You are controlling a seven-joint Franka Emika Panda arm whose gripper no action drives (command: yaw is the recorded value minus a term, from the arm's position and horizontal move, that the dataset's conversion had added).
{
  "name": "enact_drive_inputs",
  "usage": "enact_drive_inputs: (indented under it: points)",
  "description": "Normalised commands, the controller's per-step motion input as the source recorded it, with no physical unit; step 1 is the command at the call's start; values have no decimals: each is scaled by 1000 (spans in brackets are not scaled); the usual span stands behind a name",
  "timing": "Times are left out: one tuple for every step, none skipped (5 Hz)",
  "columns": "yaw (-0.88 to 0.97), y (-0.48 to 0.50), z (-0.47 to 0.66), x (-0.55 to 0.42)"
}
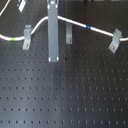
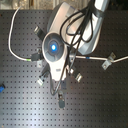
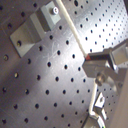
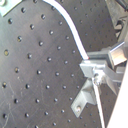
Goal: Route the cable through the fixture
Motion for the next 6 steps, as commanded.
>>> enact_drive_inputs:
  points:
    - [0,39,4,399]
    - [0,17,0,410]
    - [0,-8,-1,393]
    - [-174,-262,-49,130]
    - [-331,-403,-31,-7]
    - [-3,-6,0,1]
